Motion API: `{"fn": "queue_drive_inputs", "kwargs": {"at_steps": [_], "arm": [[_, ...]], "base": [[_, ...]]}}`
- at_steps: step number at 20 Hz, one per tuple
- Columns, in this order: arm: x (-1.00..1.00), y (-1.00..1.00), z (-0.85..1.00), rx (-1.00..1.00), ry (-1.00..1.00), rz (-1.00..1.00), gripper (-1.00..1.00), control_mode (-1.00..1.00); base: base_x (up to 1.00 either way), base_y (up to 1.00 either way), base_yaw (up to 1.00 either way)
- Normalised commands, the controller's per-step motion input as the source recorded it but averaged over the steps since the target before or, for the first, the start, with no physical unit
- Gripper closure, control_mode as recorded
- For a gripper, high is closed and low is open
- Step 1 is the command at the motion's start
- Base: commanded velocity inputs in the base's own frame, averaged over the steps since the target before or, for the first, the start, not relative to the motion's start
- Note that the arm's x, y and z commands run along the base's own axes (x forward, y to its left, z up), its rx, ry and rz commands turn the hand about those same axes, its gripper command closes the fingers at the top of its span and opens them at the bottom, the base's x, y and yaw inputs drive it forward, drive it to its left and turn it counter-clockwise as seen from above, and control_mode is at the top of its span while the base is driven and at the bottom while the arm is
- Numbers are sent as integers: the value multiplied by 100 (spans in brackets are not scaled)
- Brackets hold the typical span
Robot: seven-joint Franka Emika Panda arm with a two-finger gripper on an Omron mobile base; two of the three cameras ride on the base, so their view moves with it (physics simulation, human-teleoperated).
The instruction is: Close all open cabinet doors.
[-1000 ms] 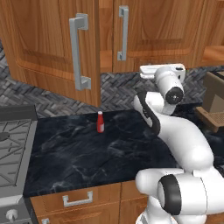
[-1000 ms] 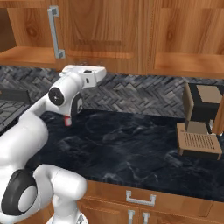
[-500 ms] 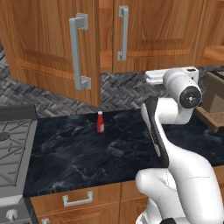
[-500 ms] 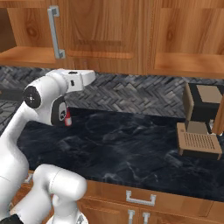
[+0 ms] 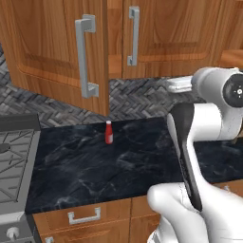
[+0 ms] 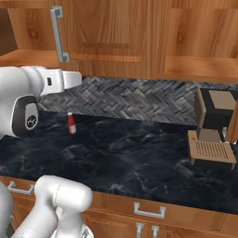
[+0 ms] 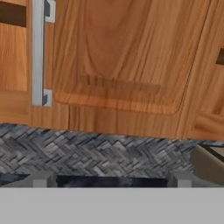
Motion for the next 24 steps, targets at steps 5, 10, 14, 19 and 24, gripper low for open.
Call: {"fn": "queue_drive_inputs", "kwargs": {"at_steps": [5, 10, 14, 19, 24], "arm": [[-95, 78, 0, 0, 1, 2, -100, -100], [-95, 57, 0, 0, -9, 0, -100, -100], [-85, 53, 0, 0, -18, 0, -100, -100], [5, 78, -19, 0, -17, 0, -100, -100], [36, 71, -43, 0, -10, 0, -100, -100]], "base": [[0, 0, 0], [0, 0, 0], [0, 0, 0], [0, 0, 0], [0, 0, 0]]}}
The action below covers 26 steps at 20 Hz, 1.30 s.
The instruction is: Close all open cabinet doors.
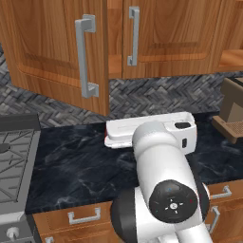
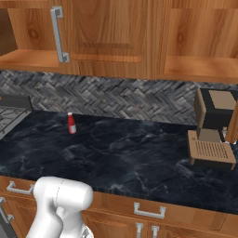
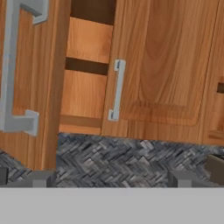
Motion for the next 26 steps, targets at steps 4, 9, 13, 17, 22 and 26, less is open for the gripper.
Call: {"fn": "queue_drive_inputs", "kwargs": {"at_steps": [4, 9, 13, 17, 22, 26], "arm": [[38, 69, -57, 0, -4, 0, -100, -100], [24, 72, -26, 0, -12, -2, -100, -100], [10, 73, 3, 0, -24, -11, -100, -100], [35, 57, 0, 0, -6, -12, -100, -100], [70, 21, -2, 4, 0, -7, -100, -100], [80, 3, -6, 5, 0, -3, -100, -100]], "base": [[0, 0, 0], [0, 0, 0], [0, 0, 0], [0, 0, 0], [0, 0, 0], [0, 0, 0]]}}
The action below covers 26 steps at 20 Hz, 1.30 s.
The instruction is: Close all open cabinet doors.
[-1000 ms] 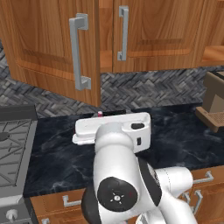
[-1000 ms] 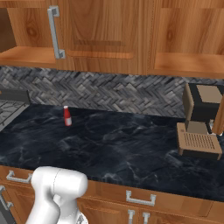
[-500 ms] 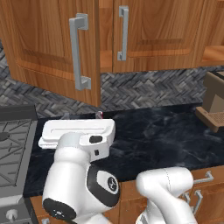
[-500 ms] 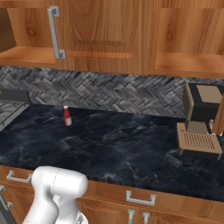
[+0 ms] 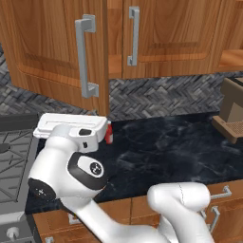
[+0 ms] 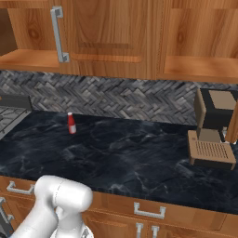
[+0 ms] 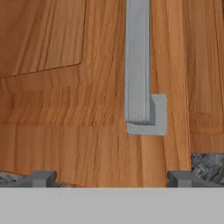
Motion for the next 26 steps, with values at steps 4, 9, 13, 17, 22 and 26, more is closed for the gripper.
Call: {"fn": "queue_drive_inputs", "kwargs": {"at_steps": [4, 9, 13, 17, 22, 26], "arm": [[73, 0, -10, 5, 0, 0, -100, -100], [65, 0, -11, 4, 0, 0, -100, -100], [55, 0, -2, 3, 0, 0, -100, -100], [57, -17, 0, 4, 0, 0, -100, -100], [48, -29, 0, 3, 0, 0, -100, -100], [26, -46, 0, 2, 0, 0, -100, -100]], "base": [[0, 0, 0], [0, 0, 0], [0, 0, 0], [0, 0, 0], [0, 0, 0], [0, 0, 0]]}}
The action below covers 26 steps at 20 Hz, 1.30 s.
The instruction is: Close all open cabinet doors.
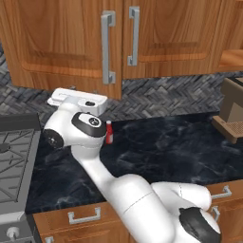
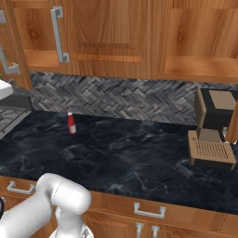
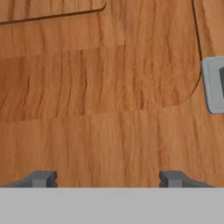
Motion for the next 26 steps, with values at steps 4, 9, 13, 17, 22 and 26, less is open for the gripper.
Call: {"fn": "queue_drive_inputs", "kwargs": {"at_steps": [4, 9, 13, 17, 22, 26], "arm": [[4, -53, 1, 4, 0, 0, -100, -100], [4, -55, 9, 3, 0, 0, -100, -100], [26, -43, 11, 2, 0, 0, -100, -100], [28, -34, 3, 0, 0, 2, -100, -100], [18, -42, 0, 0, 0, 4, -100, -100], [8, -50, 2, 0, 0, 6, -100, -100]], "base": [[0, 0, 0], [0, 0, 0], [0, 0, 0], [0, 0, 0], [0, 0, 0], [0, 0, 0]]}}
